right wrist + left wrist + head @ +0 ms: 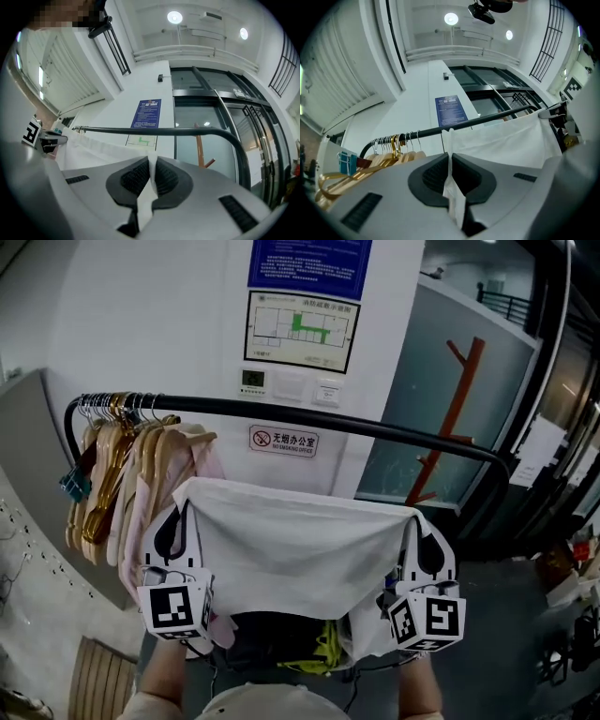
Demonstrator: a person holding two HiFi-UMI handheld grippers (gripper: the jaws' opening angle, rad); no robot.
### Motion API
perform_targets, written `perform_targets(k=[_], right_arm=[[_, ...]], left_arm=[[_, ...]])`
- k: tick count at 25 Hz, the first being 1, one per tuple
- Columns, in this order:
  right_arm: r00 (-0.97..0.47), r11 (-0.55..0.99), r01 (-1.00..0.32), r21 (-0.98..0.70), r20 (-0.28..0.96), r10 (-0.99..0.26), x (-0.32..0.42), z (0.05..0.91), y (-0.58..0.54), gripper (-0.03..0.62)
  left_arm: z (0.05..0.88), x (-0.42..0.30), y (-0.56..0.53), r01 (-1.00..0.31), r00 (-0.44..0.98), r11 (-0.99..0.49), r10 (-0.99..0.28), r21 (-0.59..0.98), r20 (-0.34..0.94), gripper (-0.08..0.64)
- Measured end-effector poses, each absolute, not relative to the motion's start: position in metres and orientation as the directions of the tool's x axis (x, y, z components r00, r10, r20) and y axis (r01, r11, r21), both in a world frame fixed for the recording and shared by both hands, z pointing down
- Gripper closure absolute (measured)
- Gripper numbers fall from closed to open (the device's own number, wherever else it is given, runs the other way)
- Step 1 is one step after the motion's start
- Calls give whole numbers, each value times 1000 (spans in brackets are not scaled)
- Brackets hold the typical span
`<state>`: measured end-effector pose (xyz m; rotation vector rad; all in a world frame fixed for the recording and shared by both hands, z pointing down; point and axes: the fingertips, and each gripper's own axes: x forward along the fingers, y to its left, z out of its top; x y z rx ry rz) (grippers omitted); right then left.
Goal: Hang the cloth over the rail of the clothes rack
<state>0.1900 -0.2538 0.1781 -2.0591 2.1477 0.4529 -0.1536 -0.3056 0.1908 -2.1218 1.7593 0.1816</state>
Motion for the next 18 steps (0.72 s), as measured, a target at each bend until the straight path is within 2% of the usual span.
perform_targets(k=[11,18], right_arm=[[-99,2,-975,221,-428,-898,190,97,-251,571],[-90,-26,-974,224,-493,-865,192,55,-246,571]], left_arm=[[101,-153,-304,-964,180,-53,-853,-261,-490,540],[69,-148,-306,-946,195,-29,-847,-323,-495,540]])
